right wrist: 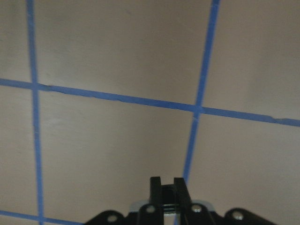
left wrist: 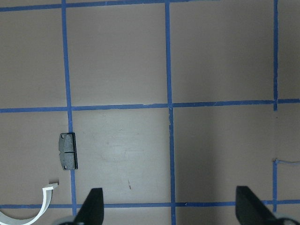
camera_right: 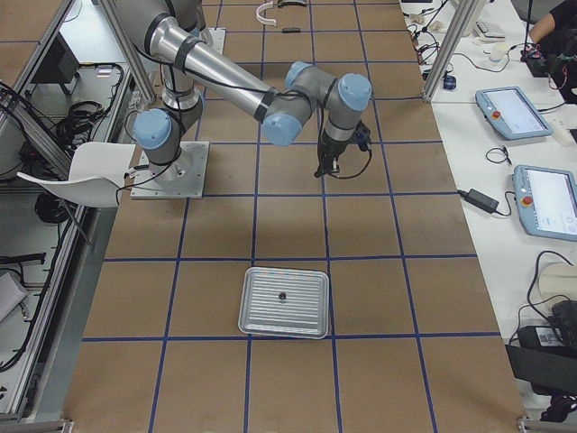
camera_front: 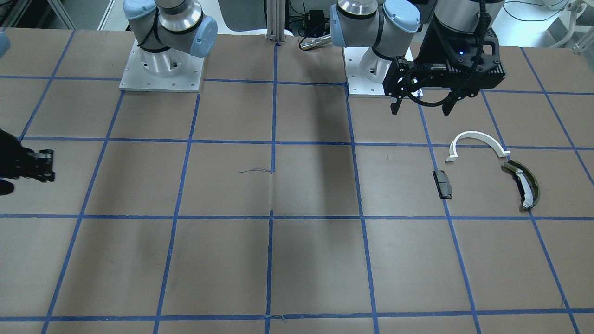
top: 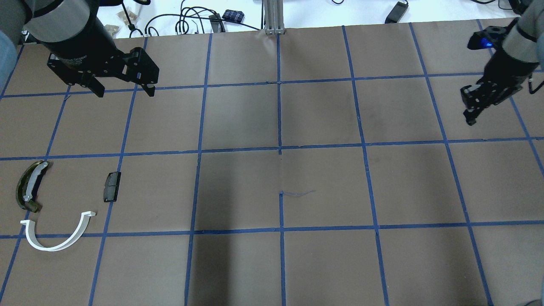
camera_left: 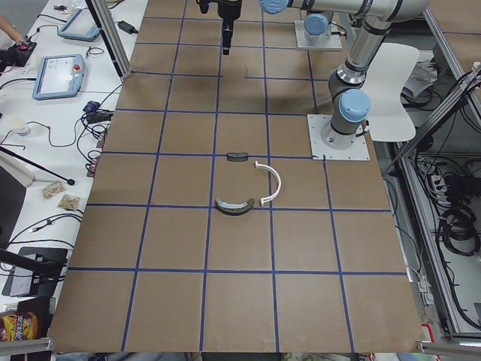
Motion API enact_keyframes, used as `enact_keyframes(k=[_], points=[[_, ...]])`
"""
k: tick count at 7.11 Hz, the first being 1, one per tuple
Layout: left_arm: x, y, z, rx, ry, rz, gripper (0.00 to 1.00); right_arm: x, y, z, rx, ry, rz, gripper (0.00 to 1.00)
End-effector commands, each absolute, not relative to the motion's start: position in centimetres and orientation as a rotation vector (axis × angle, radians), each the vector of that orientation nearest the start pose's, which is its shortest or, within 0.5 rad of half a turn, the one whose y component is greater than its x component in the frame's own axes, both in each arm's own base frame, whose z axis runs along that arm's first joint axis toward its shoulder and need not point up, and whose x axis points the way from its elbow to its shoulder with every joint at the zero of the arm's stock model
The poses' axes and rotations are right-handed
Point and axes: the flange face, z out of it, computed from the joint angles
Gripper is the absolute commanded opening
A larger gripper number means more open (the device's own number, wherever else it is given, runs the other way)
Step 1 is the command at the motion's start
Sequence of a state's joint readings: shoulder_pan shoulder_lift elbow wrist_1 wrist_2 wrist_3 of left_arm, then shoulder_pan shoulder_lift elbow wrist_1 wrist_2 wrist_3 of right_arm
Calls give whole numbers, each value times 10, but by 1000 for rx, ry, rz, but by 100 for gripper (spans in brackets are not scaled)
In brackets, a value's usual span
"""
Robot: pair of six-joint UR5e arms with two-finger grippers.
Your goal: Place bearing gear from tray to pile
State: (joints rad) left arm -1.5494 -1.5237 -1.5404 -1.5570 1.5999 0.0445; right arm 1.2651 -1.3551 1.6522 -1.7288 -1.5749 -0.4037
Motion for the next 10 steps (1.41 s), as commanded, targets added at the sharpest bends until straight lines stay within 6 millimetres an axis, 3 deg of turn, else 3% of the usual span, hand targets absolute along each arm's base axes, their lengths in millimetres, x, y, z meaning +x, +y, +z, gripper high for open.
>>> enact_keyframes(k=[1, 3, 5, 7, 8, 10], points=[[-120, -482, 527, 34, 3106, -139, 100, 108, -562, 341, 110, 3060, 233, 0], [-120, -482, 528, 34, 3106, -141, 100, 199, -546, 327, 219, 3069, 247, 0], [-120, -482, 527, 31, 3106, -139, 100, 289, -533, 281, 300, 3061, 203, 0], [-120, -482, 527, 31, 3106, -139, 100, 355, -514, 236, 267, 3031, 222, 0], [-120, -482, 526, 31, 3106, -137, 100, 379, -506, 218, 268, 3028, 217, 0], [-120, -482, 527, 34, 3106, -139, 100, 385, -502, 203, 272, 3042, 252, 0]])
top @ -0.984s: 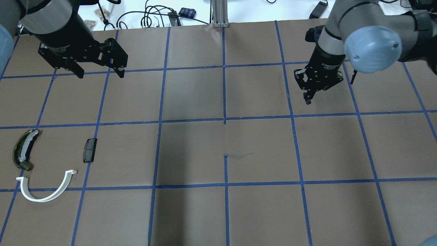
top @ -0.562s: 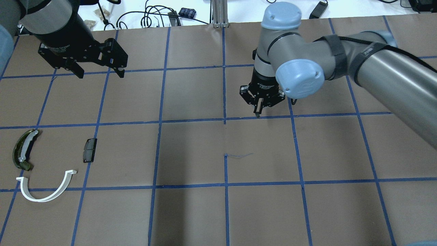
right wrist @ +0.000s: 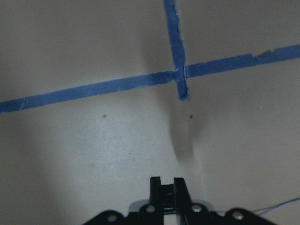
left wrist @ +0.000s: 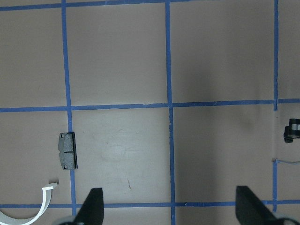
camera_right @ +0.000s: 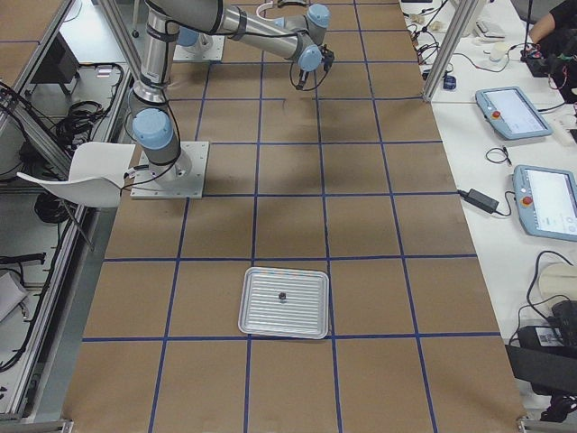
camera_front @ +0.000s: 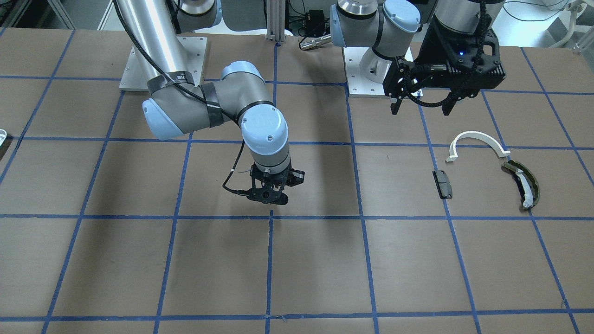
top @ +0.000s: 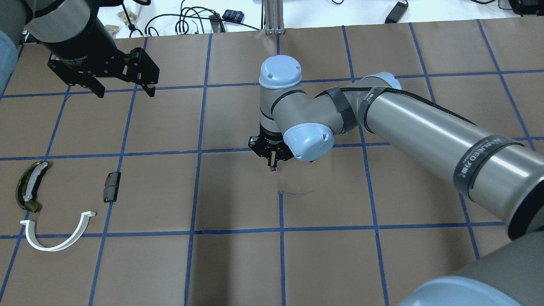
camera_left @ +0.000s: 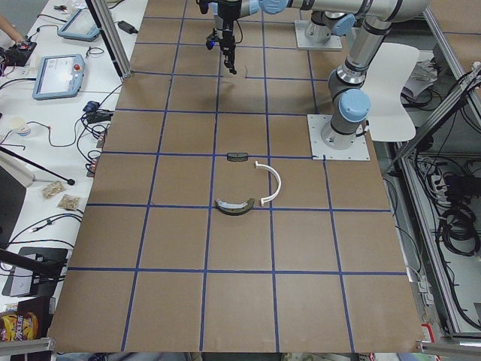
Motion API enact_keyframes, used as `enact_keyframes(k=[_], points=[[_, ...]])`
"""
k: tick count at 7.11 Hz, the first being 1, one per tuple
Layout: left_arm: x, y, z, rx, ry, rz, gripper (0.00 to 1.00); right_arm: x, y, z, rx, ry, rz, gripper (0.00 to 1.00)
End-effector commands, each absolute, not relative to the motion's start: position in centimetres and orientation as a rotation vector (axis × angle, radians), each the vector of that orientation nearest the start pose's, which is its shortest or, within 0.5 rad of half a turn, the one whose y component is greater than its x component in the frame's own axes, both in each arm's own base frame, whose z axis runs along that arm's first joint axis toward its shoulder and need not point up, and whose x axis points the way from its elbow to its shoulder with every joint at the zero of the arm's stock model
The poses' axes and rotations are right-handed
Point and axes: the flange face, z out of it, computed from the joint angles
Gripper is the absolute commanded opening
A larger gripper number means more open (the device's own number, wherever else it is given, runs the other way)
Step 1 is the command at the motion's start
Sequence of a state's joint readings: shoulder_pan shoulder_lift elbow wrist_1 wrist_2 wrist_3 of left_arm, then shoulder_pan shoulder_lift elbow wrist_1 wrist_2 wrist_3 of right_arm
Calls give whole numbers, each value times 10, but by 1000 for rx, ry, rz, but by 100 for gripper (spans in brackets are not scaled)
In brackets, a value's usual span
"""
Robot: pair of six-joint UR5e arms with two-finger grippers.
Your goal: Place bearing gear from tray to pile
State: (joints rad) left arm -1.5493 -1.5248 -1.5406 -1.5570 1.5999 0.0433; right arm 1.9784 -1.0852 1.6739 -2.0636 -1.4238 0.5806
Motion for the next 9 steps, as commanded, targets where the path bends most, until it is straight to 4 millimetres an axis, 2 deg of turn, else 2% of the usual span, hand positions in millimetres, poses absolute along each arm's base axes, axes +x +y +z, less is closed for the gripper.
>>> enact_keyframes(k=[1, 2, 3, 4, 5, 6, 7, 8, 9], points=[[-120, -482, 527, 31, 3106, -139, 100, 383, -501, 202, 275, 3058, 256, 0], [-120, -482, 528, 31, 3106, -141, 100, 382, -499, 200, 280, 3061, 259, 67], [-120, -482, 527, 31, 3106, -139, 100, 380, -494, 194, 270, 3060, 269, 93], [-122, -481, 527, 36, 3106, -139, 100, 369, -502, 201, 287, 3058, 254, 100], [-122, -484, 529, 29, 3106, -146, 100, 346, -519, 221, 344, 3037, 202, 100], [-123, -484, 532, 17, 3113, -162, 100, 285, -549, 265, 370, 3003, 101, 100], [-127, -489, 528, -11, 3115, -151, 100, 201, -567, 304, 349, 2996, 75, 100], [-135, -489, 523, -77, 3137, -133, 100, 127, -572, 321, 237, 3006, 82, 100], [-157, -495, 516, -137, 3205, -149, 100, 56, -575, 337, 167, 3074, 39, 100]])
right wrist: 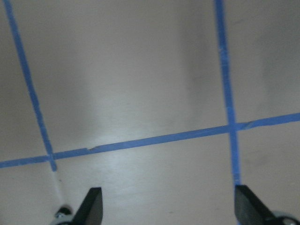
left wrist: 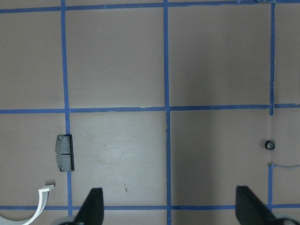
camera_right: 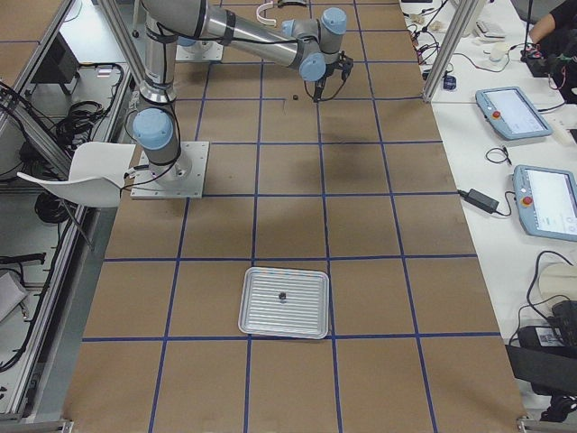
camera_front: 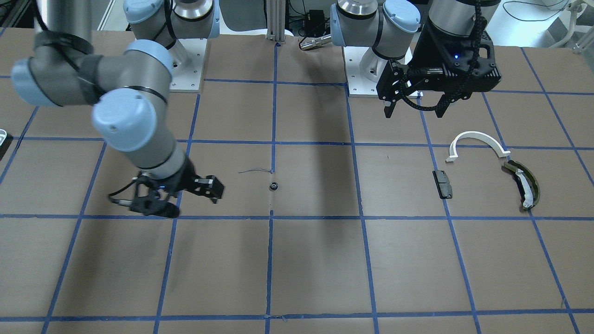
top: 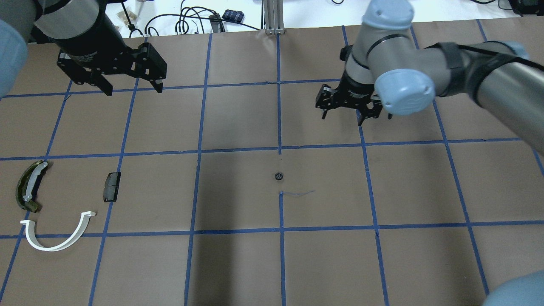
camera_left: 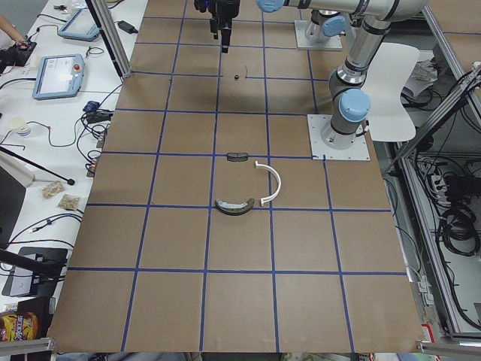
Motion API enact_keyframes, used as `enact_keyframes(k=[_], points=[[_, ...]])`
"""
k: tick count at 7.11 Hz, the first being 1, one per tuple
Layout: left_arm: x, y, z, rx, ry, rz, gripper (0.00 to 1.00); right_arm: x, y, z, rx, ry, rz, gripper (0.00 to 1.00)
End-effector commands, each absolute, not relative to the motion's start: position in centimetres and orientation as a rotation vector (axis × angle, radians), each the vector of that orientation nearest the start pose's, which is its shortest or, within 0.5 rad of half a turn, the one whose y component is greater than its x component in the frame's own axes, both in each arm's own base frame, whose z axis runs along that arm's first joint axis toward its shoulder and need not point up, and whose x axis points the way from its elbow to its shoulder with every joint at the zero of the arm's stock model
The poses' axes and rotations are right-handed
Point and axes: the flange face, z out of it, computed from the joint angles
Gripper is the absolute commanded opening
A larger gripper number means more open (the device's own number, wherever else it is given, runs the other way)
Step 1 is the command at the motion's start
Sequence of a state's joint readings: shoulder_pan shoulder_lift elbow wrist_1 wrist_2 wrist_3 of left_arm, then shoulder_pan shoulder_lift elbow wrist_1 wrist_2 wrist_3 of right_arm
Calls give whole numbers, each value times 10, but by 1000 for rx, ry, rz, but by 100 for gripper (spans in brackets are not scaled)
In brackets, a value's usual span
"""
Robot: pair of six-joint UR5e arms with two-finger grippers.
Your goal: Place bearing gear from tray to pile
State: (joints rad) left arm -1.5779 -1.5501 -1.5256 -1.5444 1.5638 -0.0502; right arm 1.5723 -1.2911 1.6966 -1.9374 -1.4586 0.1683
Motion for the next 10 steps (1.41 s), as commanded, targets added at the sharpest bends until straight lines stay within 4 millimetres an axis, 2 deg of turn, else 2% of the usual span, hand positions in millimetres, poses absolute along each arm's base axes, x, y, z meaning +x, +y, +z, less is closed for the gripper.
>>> enact_keyframes(k=[1, 2, 3, 4, 5, 7, 8, 9, 10], points=[[-185, -513, 485, -110, 3231, -151, 100, -9, -568, 345, 51, 3165, 62, 100], [-219, -525, 445, -90, 3233, -90, 100, -77, -557, 340, -29, 3176, 135, 100], [-257, -533, 404, -158, 3239, -92, 100, -150, -542, 341, 4, 3168, 139, 100], [-292, -533, 373, -166, 3241, -80, 100, -214, -523, 337, -56, 3156, 138, 100], [-323, -527, 340, -85, 3229, -7, 100, -270, -502, 334, -17, 3159, 112, 100], [-364, -511, 284, -36, 3207, 24, 100, -351, -489, 302, -98, 3221, 25, 100], [-365, -504, 252, -69, 3193, 56, 100, -392, -477, 283, -152, 3261, -13, 100], [-363, -499, 226, -82, 3210, 5, 100, -426, -462, 259, -106, 3256, -9, 100], [-358, -488, 200, -87, 3208, 6, 100, -449, -451, 234, -51, 3245, 8, 99]])
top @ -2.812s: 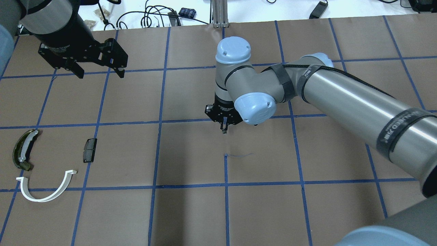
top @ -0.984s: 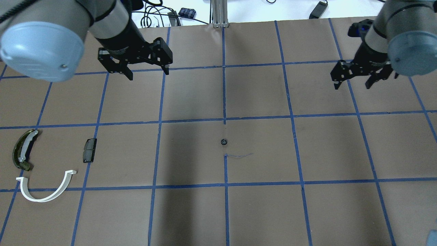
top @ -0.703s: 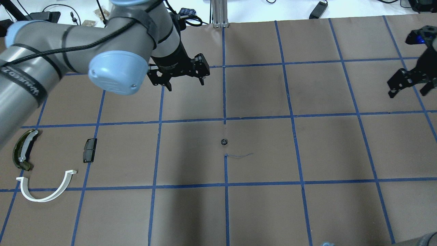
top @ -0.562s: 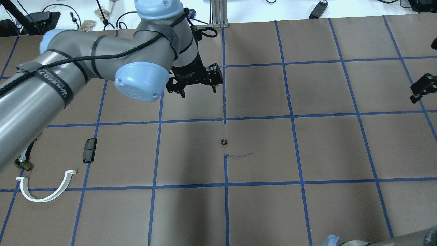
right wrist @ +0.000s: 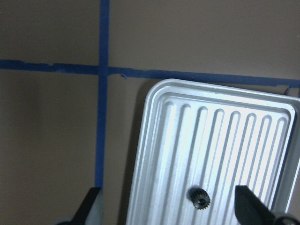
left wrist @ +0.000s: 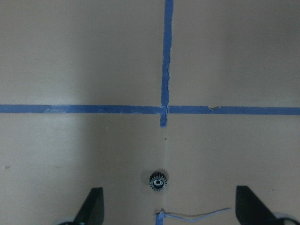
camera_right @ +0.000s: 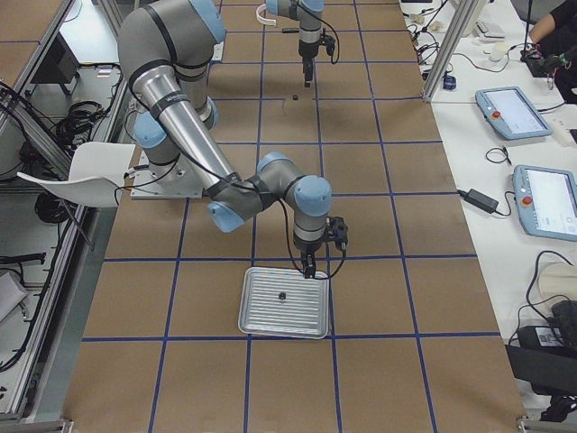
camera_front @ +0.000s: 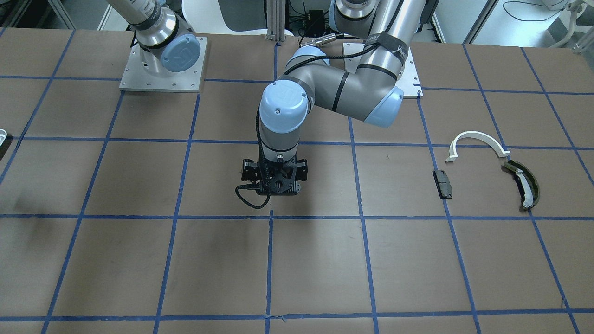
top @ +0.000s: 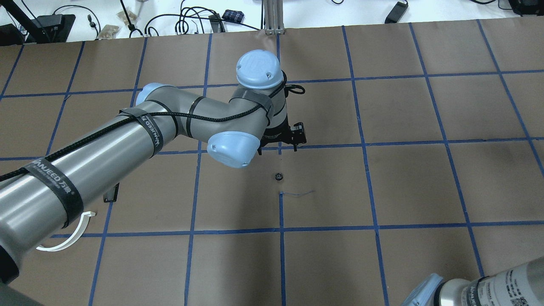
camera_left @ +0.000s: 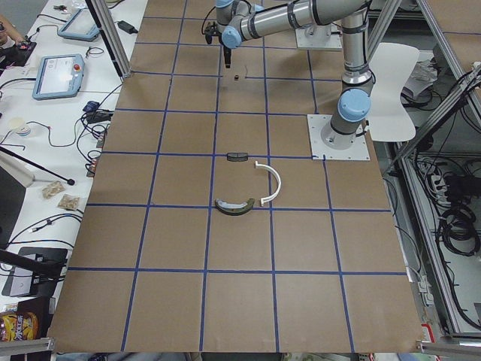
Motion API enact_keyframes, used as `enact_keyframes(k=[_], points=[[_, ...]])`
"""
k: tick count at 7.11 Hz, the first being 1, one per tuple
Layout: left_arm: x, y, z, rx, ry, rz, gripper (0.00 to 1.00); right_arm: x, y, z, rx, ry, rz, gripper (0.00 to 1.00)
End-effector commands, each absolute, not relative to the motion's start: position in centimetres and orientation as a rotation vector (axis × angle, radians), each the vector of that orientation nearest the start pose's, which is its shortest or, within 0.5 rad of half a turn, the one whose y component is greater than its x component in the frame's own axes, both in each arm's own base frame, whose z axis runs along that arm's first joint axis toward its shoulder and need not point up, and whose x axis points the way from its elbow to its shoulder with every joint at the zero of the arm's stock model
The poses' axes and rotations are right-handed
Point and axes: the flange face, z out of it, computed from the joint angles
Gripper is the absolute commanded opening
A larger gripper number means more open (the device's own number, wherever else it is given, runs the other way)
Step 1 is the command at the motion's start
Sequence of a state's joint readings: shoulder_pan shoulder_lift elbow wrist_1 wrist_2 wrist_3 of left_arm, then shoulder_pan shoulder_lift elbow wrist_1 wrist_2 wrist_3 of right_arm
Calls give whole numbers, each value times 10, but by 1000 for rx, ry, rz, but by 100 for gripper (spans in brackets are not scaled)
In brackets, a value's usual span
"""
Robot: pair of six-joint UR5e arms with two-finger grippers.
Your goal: Place bearing gear from tray to pile
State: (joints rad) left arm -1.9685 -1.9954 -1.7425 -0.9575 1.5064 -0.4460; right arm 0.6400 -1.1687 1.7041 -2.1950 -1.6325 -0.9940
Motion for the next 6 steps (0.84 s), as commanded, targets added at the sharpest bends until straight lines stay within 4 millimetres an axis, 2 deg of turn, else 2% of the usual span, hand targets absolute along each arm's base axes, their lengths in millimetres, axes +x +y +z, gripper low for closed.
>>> enact_keyframes(k=[1, 2, 4, 5, 6], points=[[-357, -481, 190, -192, 3202, 9, 100, -460, -442, 214, -12, 3224, 44, 99], [-360, -477, 188, -234, 3182, 5, 100, -458, -440, 199, -3, 3201, 70, 98], [-363, -472, 184, -273, 3174, 20, 98, -459, -434, 184, 5, 3205, 170, 93], [-363, -472, 179, -268, 3172, 34, 86, -460, -434, 185, 5, 3209, 172, 92], [-364, -473, 177, -261, 3174, 36, 81, -460, -434, 183, 12, 3205, 176, 88]])
